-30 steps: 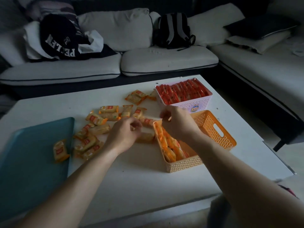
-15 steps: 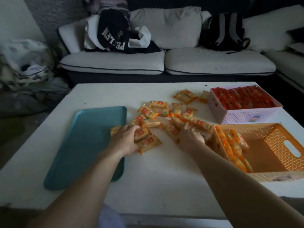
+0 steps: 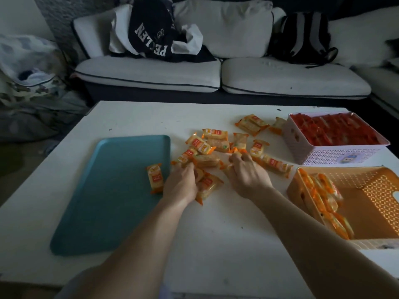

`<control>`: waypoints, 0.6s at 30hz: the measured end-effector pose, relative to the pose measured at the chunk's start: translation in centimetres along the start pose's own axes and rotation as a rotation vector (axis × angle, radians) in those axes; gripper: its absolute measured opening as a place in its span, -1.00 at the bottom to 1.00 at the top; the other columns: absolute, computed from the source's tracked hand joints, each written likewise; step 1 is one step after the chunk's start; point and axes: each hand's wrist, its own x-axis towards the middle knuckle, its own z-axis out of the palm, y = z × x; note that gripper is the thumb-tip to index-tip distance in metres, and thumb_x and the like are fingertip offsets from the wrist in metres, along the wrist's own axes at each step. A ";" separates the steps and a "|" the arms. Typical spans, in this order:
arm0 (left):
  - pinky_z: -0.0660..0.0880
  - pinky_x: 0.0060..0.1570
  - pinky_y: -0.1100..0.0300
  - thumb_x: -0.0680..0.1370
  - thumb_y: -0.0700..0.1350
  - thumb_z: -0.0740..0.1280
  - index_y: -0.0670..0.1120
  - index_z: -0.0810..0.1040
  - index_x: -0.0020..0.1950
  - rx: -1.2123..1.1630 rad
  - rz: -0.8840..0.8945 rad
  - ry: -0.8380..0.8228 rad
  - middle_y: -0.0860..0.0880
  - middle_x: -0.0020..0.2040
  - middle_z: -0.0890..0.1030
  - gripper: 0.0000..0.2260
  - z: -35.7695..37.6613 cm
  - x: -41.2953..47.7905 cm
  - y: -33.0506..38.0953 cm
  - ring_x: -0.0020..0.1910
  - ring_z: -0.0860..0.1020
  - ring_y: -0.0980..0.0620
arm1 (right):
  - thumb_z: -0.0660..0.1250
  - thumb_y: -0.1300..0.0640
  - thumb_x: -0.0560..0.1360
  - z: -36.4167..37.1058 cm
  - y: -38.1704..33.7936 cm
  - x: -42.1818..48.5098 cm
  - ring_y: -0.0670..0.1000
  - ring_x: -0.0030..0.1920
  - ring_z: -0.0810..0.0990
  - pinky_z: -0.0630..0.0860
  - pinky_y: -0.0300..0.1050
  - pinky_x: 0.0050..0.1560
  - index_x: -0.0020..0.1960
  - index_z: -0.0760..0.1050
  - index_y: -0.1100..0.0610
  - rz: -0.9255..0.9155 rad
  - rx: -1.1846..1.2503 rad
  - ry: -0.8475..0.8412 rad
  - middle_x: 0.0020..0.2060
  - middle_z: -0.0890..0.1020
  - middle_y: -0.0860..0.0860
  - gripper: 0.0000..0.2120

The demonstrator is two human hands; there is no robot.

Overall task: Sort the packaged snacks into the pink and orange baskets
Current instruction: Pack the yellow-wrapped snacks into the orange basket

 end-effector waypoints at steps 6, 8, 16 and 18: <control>0.57 0.19 -0.02 0.53 -0.06 0.46 -0.06 0.26 0.54 0.005 -0.104 -0.210 -0.14 0.32 0.53 -0.36 0.0 0.8 0.0 0.24 0.56 -0.15 | 0.23 -0.06 0.61 2.4 -0.6 0.6 0.17 0.20 0.56 0.55 0.04 -0.02 0.41 0.38 0.14 0.116 -0.305 -0.059 0.22 0.49 0.15 -0.56; 0.58 0.13 0.03 0.51 -0.05 0.46 -0.05 0.30 0.52 0.016 -0.125 -0.286 -0.12 0.25 0.59 -0.38 -0.6 0.7 -0.1 0.17 0.59 -0.14 | 0.24 0.05 0.61 2.4 -0.2 0.6 0.16 0.18 0.58 0.57 0.04 -0.03 0.40 0.40 0.15 0.113 -0.326 -0.066 0.20 0.51 0.15 -0.61; 0.53 -0.12 0.10 0.42 0.10 0.39 -0.06 0.54 0.15 -0.119 -0.052 -0.145 -0.01 0.05 0.66 -0.63 -2.4 -1.4 3.0 -0.04 0.64 -0.08 | 0.45 -0.19 0.38 -1.9 1.9 -0.4 0.14 0.10 0.60 0.57 -0.02 -0.11 0.35 0.39 0.03 0.175 -0.096 -0.033 0.19 0.55 0.07 -0.38; 0.49 -0.09 0.09 0.39 0.25 0.47 -0.01 0.37 0.40 0.117 -0.021 -0.137 -0.03 0.29 0.54 -0.31 -1.2 -2.1 3.6 0.15 0.62 -0.14 | 0.40 -0.21 0.42 -2.5 2.4 0.9 0.19 0.21 0.54 0.56 0.04 -0.01 0.40 0.35 0.12 0.202 -0.066 0.046 0.26 0.48 0.12 -0.32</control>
